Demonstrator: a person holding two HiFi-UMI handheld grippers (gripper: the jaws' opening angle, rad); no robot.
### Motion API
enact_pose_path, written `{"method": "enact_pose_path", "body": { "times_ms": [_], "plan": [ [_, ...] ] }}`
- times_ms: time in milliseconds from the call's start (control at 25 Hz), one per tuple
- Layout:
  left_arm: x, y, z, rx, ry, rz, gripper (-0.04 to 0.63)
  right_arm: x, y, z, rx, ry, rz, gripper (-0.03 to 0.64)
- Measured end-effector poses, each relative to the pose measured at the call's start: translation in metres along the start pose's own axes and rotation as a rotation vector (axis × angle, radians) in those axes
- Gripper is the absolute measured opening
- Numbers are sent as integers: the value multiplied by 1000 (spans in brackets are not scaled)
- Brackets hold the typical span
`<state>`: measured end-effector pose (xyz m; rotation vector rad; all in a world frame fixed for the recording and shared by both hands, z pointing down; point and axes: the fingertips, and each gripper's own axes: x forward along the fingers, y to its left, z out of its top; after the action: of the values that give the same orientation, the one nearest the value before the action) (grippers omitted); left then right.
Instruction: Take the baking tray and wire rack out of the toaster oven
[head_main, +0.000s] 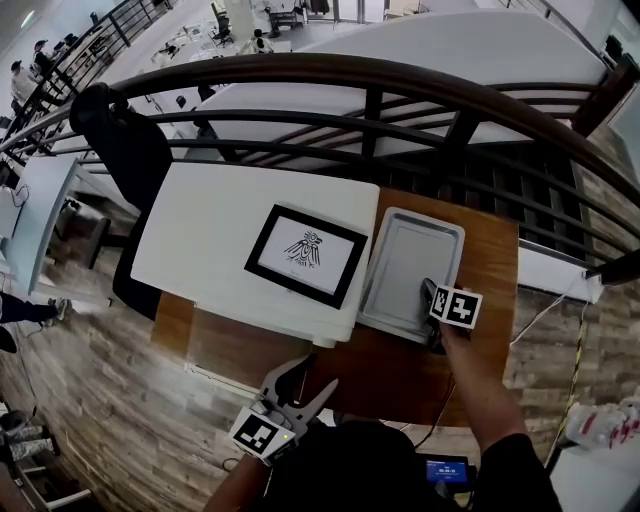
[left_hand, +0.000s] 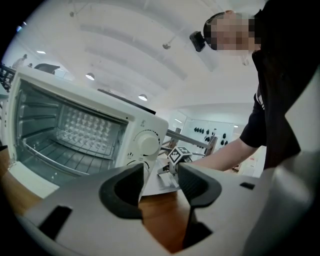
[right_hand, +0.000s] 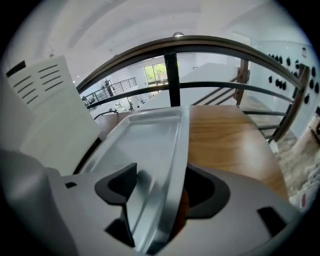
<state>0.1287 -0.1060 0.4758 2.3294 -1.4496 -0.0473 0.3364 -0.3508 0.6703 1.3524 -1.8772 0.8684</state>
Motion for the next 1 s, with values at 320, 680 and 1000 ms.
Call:
{"method": "enact_pose_path", "body": {
  "times_ms": [320,680,1000],
  "plan": [
    [-5,6,-6,-4,11,0,221,-12,4,15,-80,-88,-7,265],
    [-7,6,-3,8,13,-3,221,-41,30,25,-111,-172,55,224],
    [-22,15,6,52,-13,35,209,-93,45,33,-111,-311,160,147]
  ]
}}
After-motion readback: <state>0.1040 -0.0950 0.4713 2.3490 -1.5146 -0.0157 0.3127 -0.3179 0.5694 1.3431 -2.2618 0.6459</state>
